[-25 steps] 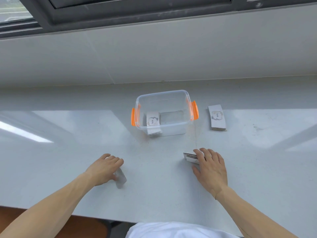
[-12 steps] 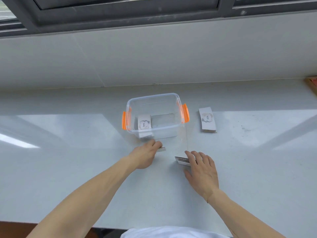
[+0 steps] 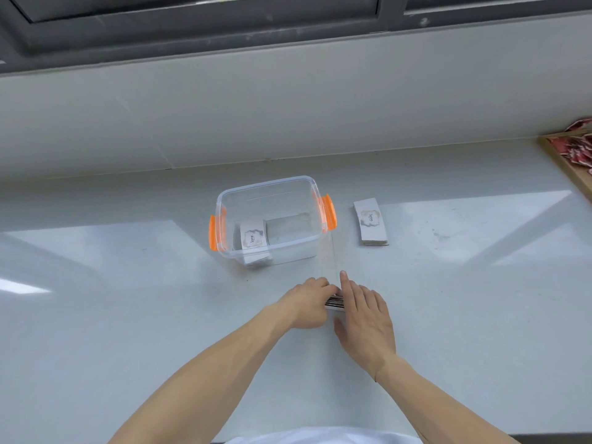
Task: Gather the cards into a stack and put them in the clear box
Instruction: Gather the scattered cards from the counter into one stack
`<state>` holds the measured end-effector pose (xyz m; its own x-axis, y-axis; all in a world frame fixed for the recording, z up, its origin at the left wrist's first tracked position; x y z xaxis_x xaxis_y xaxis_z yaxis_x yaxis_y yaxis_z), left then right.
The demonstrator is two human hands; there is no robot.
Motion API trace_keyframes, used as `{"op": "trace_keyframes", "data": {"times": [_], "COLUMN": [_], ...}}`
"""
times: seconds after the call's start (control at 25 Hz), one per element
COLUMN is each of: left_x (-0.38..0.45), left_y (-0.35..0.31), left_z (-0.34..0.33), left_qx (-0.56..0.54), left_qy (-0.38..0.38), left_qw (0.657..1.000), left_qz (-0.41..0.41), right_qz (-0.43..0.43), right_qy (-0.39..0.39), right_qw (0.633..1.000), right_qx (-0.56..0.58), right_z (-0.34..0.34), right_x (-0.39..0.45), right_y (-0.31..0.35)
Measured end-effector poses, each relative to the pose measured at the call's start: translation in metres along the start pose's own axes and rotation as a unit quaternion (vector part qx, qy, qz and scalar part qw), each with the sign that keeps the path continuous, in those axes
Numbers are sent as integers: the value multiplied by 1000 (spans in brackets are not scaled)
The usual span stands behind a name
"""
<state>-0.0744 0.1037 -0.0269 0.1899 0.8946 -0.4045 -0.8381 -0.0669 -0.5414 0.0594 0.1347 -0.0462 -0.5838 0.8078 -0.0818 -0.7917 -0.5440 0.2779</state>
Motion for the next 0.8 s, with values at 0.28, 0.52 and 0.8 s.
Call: {"op": "trace_keyframes", "data": {"times": [0.28, 0.52, 0.8], "left_x": [7, 0, -31], "left_y": [-9, -1, 19], "left_z": [0, 8, -16], "left_qx": [-252, -420, -323], "left_qy": [-127, -267, -257], "left_qw": [958, 864, 906], "left_qz": [57, 78, 95], "right_qz": [-11, 18, -8], "right_qy": [-10, -24, -50], "right_qw": [1000, 999, 997], "right_qx": [-9, -35, -57], "right_z": [-2, 0, 0], "right_x": [2, 4, 3], "right_y": [-1, -1, 1]}}
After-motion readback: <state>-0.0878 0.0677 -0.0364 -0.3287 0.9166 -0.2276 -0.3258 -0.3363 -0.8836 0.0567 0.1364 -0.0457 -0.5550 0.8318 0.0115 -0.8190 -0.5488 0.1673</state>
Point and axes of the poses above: each hand's wrist, its own x-axis towards the middle knuckle, its own z-axis out of the back of the hand, y = z × x, the point moved 4 cm from there along x, towards the middle knuckle, and after that the axes turned 12 degrees about -z, right-handed, at the moved point
